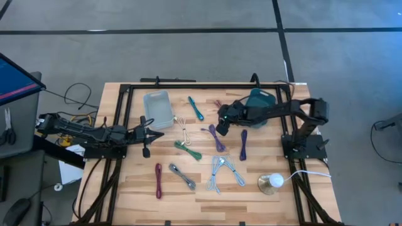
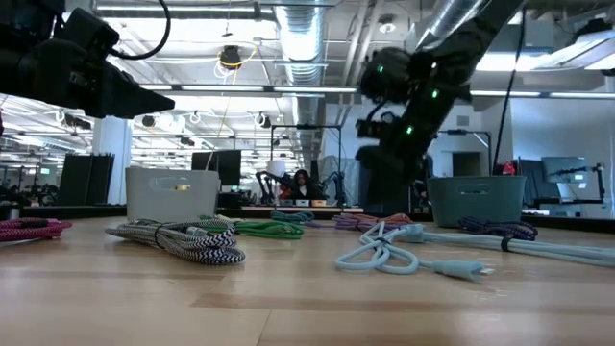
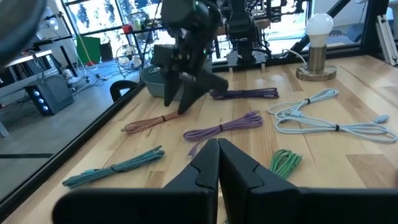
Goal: Pick & Place USB Port
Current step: Put the pink USB cable into the blue bin
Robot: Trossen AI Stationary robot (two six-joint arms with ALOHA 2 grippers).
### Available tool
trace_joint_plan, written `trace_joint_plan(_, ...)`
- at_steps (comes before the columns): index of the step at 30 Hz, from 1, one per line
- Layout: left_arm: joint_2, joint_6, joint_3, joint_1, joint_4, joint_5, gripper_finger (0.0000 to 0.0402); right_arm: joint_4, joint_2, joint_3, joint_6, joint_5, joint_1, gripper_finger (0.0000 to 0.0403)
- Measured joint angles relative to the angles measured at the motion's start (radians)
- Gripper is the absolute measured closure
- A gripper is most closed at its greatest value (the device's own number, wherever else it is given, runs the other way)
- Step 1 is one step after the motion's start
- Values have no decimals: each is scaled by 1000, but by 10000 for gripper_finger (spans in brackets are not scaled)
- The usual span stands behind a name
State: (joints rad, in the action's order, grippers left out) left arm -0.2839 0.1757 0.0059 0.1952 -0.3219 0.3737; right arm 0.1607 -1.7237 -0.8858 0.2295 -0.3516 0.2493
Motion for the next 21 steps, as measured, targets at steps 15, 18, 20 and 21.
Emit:
trace_joint_plan(15, -7, 0, 0, 0, 0, 0, 396, -67, -109, -5, 0, 10, 14, 228)
trace_joint_plan(18, -7, 0, 0, 0, 0, 0, 394, -69, -106, -4, 0, 14, 15, 232)
trace_joint_plan(20, -7, 0, 0, 0, -1, 0, 392, -69, -108, -4, 4, 27, 16, 233)
trace_joint_plan(21, -7, 0, 0, 0, -1, 0, 392, -68, -108, -4, 16, 44, 19, 232)
